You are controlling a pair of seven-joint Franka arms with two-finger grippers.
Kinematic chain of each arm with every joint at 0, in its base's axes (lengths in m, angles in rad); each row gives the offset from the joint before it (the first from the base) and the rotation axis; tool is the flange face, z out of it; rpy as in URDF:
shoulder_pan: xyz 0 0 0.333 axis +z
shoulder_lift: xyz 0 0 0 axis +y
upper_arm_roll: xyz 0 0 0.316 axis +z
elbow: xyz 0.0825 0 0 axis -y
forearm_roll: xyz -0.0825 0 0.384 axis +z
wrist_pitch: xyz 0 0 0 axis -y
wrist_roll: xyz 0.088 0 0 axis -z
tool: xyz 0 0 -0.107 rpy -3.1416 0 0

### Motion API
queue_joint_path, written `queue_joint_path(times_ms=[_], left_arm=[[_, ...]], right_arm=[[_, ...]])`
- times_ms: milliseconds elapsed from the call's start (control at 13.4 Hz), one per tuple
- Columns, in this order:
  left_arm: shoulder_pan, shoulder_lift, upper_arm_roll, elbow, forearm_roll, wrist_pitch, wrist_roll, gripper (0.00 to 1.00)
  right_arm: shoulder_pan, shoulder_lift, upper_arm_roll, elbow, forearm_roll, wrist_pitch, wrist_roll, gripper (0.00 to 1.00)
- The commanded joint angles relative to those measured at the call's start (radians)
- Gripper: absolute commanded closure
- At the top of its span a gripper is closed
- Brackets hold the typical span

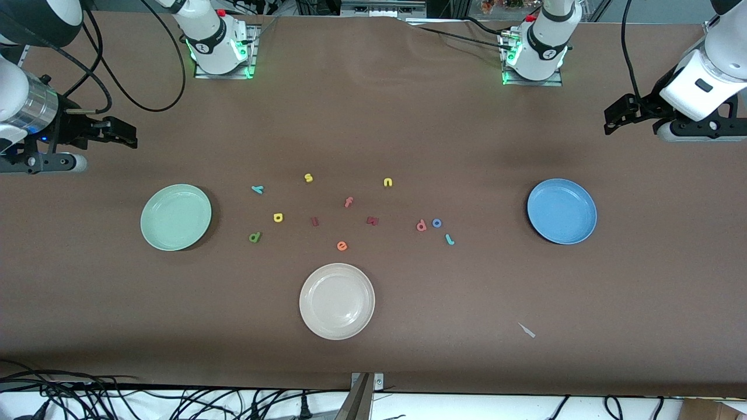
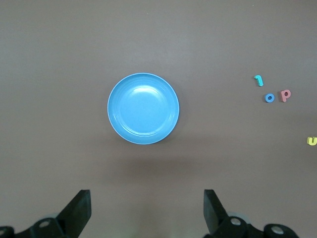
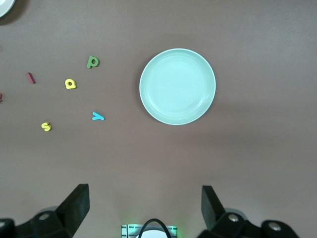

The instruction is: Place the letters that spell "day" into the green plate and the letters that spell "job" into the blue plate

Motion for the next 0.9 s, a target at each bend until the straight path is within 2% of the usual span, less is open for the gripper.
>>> queue_joint_path(times_ms=[0, 821], left_arm=[[0.011, -0.009, -0.003, -0.011, -0.035, 0.011, 0.002, 0.00], [0.011, -0.009, -0.003, -0.011, -0.035, 0.011, 0.002, 0.00]], right_arm=[[-0.008, -0.003, 0.007, 0.003, 0.000, -0.006, 0.003, 0.00], [-0.008, -0.003, 0.005, 0.005, 0.000, -0.006, -0.014, 0.00]])
